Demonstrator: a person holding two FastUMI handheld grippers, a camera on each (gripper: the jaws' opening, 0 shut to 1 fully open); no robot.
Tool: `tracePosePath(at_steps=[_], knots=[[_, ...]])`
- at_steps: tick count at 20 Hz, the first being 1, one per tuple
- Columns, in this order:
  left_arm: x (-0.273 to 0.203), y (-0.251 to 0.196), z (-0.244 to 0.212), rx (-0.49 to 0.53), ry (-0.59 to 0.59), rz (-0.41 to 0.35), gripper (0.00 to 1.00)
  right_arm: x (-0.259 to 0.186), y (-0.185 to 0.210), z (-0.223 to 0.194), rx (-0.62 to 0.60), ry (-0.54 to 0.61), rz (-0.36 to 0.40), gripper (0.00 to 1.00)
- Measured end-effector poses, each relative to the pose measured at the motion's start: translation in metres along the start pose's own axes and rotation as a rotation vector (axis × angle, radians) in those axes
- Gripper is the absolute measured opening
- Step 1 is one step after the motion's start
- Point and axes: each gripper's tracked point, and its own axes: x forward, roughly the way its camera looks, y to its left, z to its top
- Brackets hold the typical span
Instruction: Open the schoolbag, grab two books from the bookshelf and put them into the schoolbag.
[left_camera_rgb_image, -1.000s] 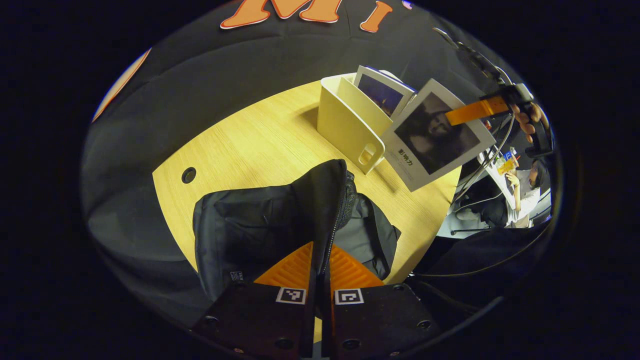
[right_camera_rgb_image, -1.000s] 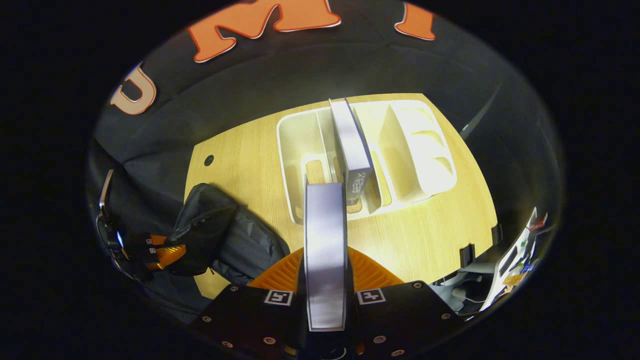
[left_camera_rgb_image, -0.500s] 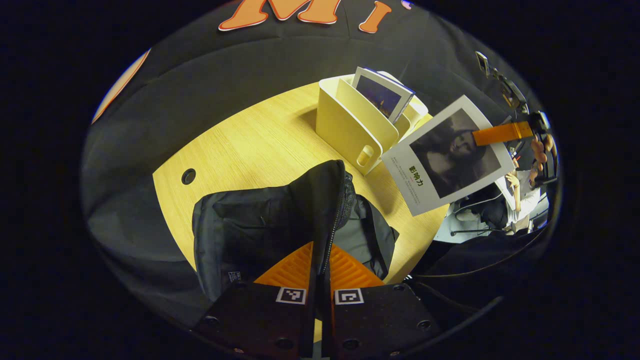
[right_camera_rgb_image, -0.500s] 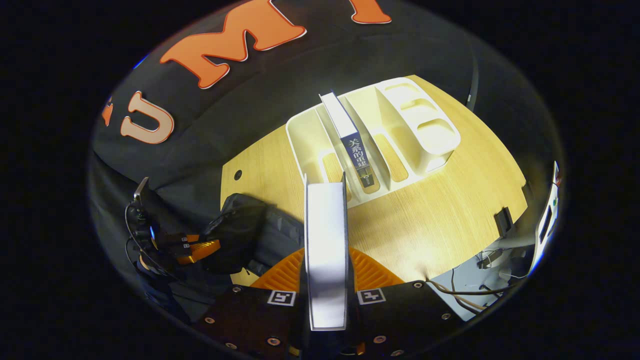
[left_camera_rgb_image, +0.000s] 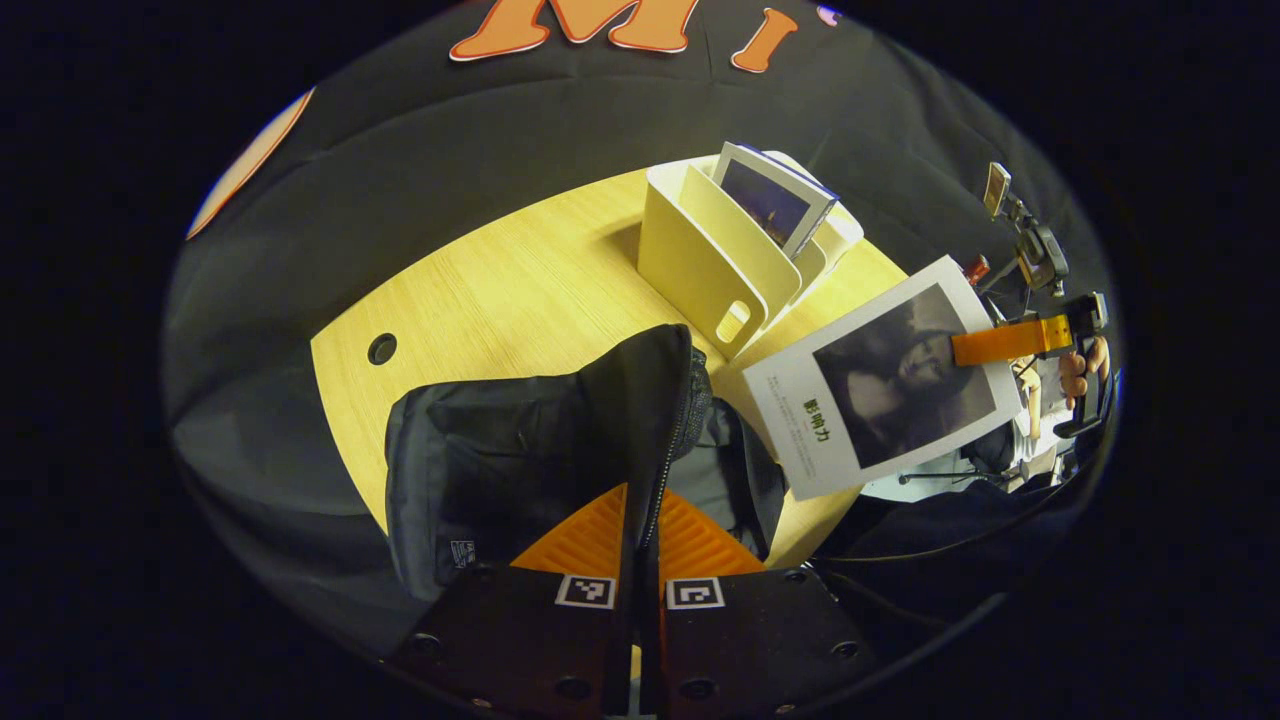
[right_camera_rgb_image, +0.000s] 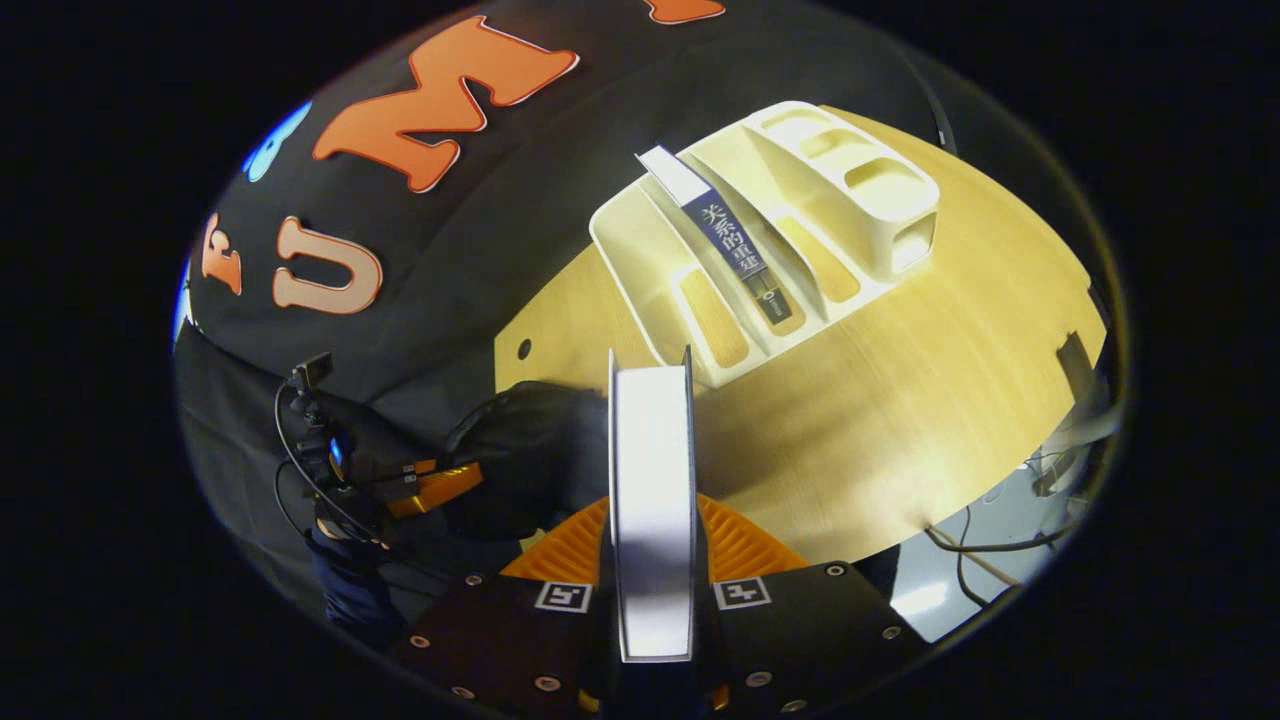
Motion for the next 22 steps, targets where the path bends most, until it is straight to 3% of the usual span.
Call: tracePosePath(at_steps=[4, 12, 22], knots=[[-0.004, -0.005, 0.006, -0.009, -0.003, 0.003, 0.05, 0.027, 0.021, -0.011, -0.011, 0.013, 0.099, 0.3], [-0.012, -0.01, 0.019, -0.03, -0.037, 0.02, 0.05, 0.076, 0.045, -0.019, 0.018, 0.035, 0.214, 0.3], [-0.019, -0.016, 0.027, -0.05, -0.073, 0.014, 0.05, 0.145, 0.072, -0.028, 0.056, -0.009, 0.281, 0.29]])
